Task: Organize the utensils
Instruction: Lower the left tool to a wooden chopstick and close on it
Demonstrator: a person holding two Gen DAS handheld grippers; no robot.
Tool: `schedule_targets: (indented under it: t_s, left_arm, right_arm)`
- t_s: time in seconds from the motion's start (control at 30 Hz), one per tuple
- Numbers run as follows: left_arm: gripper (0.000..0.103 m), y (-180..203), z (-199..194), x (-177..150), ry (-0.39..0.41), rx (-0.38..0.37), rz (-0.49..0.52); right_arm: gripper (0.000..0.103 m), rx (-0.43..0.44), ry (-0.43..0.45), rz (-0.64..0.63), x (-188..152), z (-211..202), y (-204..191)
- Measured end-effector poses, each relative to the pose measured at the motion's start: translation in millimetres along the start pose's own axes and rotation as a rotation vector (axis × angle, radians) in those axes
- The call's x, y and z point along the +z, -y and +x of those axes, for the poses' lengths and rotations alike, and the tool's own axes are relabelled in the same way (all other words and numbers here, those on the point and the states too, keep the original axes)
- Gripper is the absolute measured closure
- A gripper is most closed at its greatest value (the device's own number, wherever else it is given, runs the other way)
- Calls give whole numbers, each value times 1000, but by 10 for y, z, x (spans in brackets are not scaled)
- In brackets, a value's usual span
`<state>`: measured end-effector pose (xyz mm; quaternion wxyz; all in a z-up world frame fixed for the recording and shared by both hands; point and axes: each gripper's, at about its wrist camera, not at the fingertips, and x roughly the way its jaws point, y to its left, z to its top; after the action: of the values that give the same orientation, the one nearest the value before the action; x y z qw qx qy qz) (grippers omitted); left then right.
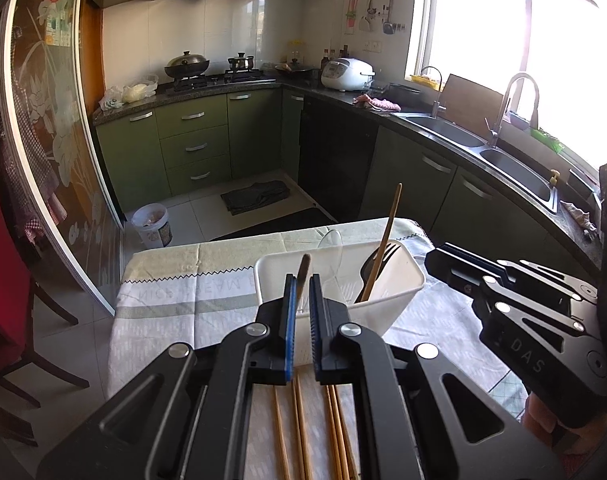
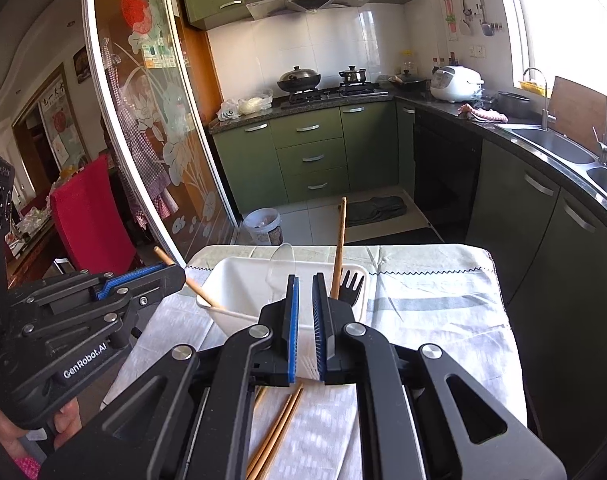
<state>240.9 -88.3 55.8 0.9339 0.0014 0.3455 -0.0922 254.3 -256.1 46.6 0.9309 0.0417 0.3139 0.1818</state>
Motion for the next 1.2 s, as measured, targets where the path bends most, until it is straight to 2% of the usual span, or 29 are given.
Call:
schedule_targets:
  t_s: [0.1,0.17,0.23,0.4,0.53,0.77,0.87,1.2]
  left_arm:
    - [96,-16,-116,-99,-16,-14,-2]
    - [96,-21,-141,-221,-57,-22,2]
    - [96,-24,-80,-395,-129,-24,9]
    - [96,-140,337,-910,-373,-22,-12]
    - [96,-227,619,-1177,-485,4,-36]
    - [96,-212,881,-1344,-564,22,-41]
    - [96,-194,981,-1380,-585,35,-42]
    - [95,-184,1150,-1423,-603,73,-23]
  right_arm:
    - [95,13,-13,2,-184,-111,-18]
    - [95,20,-37,1,-357,-156,-21]
    - [94,9,-54,0,-555,-195,-16]
    - [94,10,-150,19,-996,-149,21]
    - [94,18,-205,44,-1254,-95,60]
    - [94,33,-239,76,-1466,-81,97]
    - [87,40,-243,84,-1473,-74,102]
    - [87,48,-250,93,-1480,-48,92]
